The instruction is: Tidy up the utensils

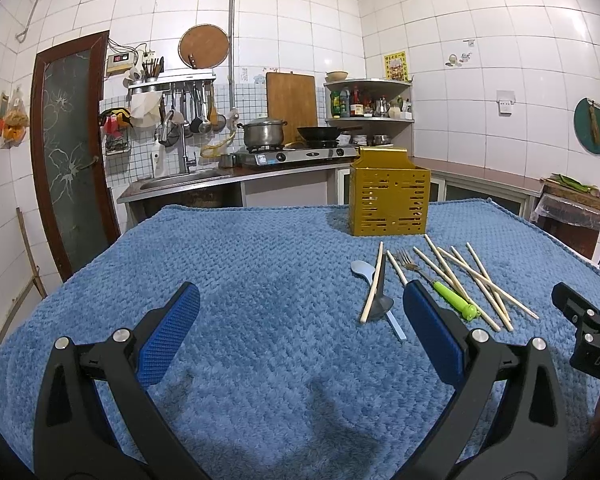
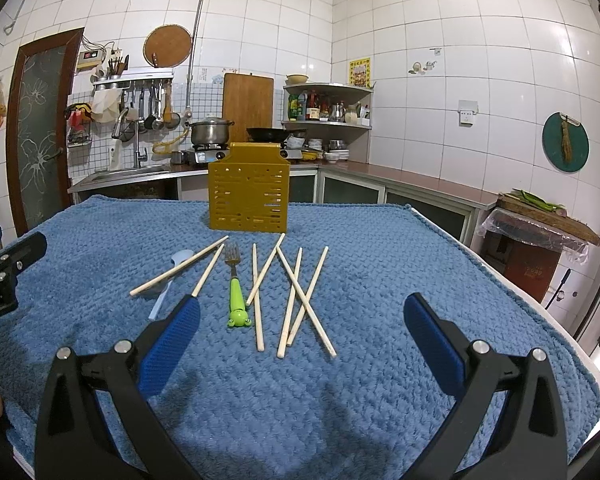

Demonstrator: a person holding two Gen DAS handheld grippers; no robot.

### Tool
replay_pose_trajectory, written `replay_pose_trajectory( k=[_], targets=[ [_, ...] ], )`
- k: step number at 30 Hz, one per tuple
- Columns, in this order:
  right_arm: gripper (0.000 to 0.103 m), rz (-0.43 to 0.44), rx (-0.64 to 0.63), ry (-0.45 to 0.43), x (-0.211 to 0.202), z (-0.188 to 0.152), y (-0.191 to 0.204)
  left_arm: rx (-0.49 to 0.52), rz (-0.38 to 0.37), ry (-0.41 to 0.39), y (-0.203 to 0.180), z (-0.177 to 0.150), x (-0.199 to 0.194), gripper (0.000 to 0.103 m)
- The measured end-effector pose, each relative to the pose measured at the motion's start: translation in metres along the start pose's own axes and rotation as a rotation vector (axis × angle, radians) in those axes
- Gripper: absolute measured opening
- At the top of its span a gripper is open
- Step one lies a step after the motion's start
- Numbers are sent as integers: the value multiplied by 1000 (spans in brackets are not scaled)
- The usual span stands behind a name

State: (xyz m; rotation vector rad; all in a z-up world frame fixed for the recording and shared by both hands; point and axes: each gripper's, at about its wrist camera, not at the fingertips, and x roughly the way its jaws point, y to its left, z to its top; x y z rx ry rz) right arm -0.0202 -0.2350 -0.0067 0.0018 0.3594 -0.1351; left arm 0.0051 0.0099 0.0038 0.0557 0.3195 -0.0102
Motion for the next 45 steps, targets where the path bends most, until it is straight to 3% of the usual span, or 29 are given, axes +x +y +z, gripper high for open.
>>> replay_pose_trajectory(
  k=[45],
  targets=[
    [99,3,-7,3,1,0,0,7,-13,10,-1,-1,2,98]
  ],
)
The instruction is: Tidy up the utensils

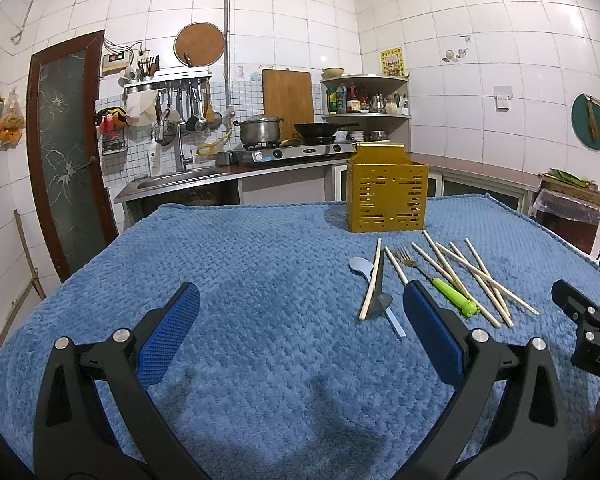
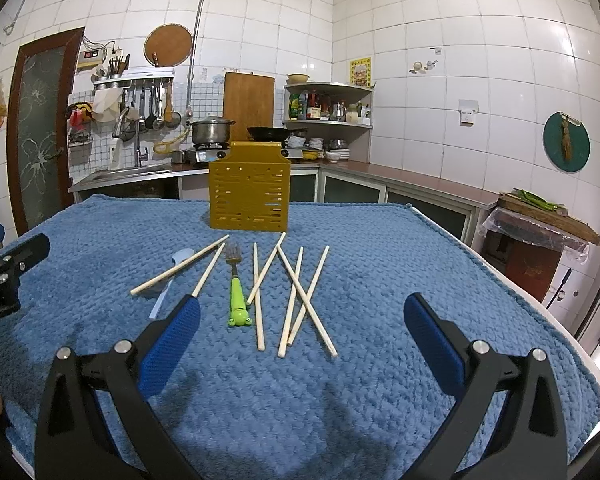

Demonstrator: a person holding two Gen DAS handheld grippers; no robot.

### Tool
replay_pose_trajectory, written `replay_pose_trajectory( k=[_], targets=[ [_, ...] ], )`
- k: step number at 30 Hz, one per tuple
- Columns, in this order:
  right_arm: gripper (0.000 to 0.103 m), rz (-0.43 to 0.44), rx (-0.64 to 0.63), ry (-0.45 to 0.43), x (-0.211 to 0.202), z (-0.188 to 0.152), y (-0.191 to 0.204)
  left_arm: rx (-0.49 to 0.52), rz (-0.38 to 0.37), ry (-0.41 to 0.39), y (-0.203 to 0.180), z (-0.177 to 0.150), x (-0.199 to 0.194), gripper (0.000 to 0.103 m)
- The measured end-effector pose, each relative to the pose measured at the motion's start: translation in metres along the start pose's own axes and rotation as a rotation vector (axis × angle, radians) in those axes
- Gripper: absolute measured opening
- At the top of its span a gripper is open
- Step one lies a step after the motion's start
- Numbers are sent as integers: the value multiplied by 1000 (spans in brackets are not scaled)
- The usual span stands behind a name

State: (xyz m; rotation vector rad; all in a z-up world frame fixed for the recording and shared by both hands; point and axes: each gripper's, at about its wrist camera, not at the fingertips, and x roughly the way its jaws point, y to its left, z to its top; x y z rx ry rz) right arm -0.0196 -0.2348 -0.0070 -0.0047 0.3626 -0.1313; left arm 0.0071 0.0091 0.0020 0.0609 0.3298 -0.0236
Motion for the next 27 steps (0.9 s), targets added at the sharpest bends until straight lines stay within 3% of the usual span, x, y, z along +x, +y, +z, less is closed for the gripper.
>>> replay_pose_trajectory(
  k=[13,20,25,27],
  targets=[
    [99,52,11,11,-2,13,-1,29,8,2,-9,20,0,98],
    [99,112,76,76,27,39,-14,26,-19,98,-8,45,29,98],
    [99,111,20,139,62,50,-11,24,-24,160,-9,58,60,98],
    [99,150,13,170,75,51,-10,26,-42,198,-11,62,74,98]
  ],
)
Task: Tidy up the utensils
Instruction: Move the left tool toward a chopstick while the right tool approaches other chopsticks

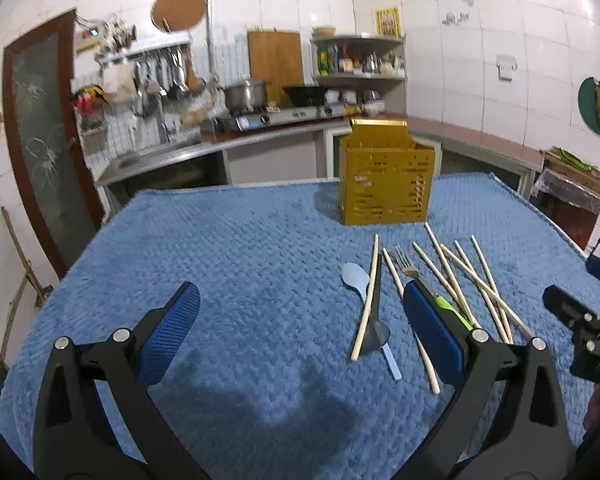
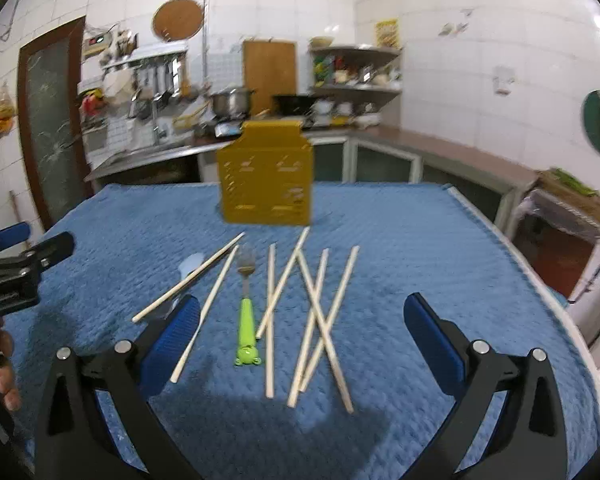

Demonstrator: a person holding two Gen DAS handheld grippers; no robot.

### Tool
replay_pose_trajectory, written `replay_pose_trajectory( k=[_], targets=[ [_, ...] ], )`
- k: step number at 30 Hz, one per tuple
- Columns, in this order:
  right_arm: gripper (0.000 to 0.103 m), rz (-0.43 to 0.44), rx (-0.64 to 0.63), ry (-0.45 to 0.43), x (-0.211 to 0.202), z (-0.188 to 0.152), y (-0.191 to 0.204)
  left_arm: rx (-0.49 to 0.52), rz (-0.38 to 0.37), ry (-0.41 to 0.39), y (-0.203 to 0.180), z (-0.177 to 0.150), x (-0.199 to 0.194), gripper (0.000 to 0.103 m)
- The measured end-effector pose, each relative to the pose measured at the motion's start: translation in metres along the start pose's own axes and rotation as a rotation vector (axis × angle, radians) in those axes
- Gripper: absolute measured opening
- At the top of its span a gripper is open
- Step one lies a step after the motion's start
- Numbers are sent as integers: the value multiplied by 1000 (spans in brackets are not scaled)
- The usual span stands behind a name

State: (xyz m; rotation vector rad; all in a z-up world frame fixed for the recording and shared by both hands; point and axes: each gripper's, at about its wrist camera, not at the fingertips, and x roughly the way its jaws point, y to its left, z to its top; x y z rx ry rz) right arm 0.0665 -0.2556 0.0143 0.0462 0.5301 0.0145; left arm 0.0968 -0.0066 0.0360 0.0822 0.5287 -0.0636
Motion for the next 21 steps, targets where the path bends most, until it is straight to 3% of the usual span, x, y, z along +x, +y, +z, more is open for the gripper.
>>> replay_pose_trajectory(
  k=[5,11,21],
  targets=[
    [99,-62,-49,42,33,16,-4,2,-102,137,-2,16,41,98],
    [99,-111,-44,100,74,28,-16,11,-88,216,-12,24,93,98],
    [99,-183,-5,210,141,40,-39,72,-136,304,-40,39,165,98]
  ],
)
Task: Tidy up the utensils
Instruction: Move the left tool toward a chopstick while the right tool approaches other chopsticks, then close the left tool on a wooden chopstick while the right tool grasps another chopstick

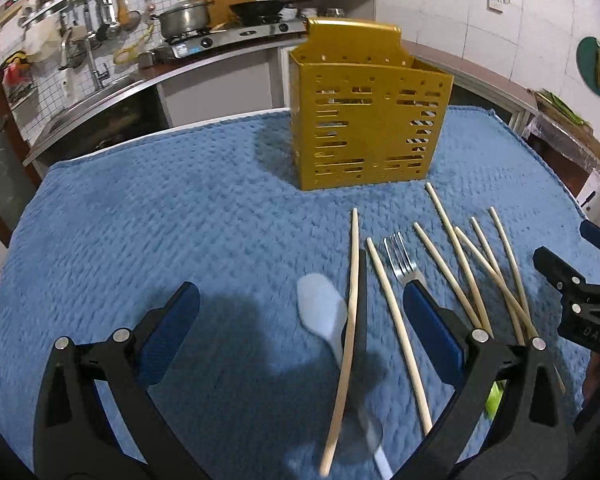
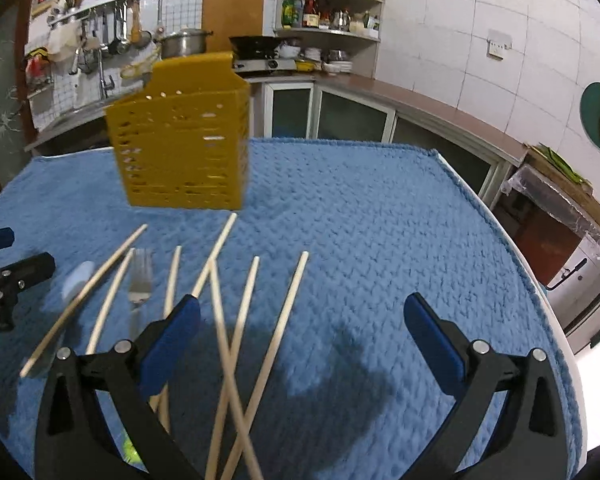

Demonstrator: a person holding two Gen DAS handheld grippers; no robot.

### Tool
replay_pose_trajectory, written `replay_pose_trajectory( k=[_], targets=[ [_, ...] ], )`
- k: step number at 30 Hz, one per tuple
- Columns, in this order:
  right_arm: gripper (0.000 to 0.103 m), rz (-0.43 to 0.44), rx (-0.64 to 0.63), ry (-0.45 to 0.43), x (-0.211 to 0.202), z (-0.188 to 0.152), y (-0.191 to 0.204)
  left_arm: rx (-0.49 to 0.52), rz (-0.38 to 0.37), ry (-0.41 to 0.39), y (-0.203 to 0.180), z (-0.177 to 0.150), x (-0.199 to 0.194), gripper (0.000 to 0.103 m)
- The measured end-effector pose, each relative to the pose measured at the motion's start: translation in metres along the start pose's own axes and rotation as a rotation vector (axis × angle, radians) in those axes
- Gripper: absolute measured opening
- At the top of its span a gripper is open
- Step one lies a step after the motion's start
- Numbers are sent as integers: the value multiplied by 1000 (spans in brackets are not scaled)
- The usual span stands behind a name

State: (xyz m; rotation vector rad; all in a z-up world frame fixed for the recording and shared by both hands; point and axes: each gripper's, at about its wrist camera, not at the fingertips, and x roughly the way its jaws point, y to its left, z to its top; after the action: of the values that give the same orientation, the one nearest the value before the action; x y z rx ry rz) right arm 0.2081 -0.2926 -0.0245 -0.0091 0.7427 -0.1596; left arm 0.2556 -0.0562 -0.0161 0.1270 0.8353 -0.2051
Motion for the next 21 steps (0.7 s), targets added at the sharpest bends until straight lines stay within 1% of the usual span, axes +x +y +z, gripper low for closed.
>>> replay_pose_trajectory(
  k=[2,4,9,10,11,13,14,15,16,17,18,19,20,21],
  targets=[
    [99,-19,-12,12,9,2,0,6,2,19,-3,6,14,98],
    [99,-39,-12,32,20,3,-1,1,-13,35,-3,10,24,98],
    [99,-66,28,79,41,2,-11,-44,-29,80,2,21,57,97],
    [96,-64,31,88,45,2,-11,-53,-36,88,2,23,60,93],
    [93,-58,33,97,48,2,-12,-65,-52,102,2,24,65,87],
    [80,-55,39,119,55,4,-12,-69,-61,122,-1,27,72,80],
    [77,-45,47,138,60,5,-11,-64,-61,129,-4,29,75,77],
    [71,-38,52,149,64,6,-12,-58,-62,132,-6,31,79,75],
    [65,-29,60,162,67,7,-12,-56,-60,134,-8,32,81,71],
    [62,-22,70,173,70,8,-11,-54,-60,138,-10,35,84,65],
    [57,-16,81,183,73,9,-11,-54,-66,145,-11,37,87,61],
    [51,-11,91,190,74,11,-11,-56,-77,160,-12,40,91,54],
    [48,-7,98,196,75,11,-11,-61,-85,174,-13,41,95,48],
    [42,-1,105,206,77,12,-11,-62,-84,179,-13,41,96,48]
  ],
)
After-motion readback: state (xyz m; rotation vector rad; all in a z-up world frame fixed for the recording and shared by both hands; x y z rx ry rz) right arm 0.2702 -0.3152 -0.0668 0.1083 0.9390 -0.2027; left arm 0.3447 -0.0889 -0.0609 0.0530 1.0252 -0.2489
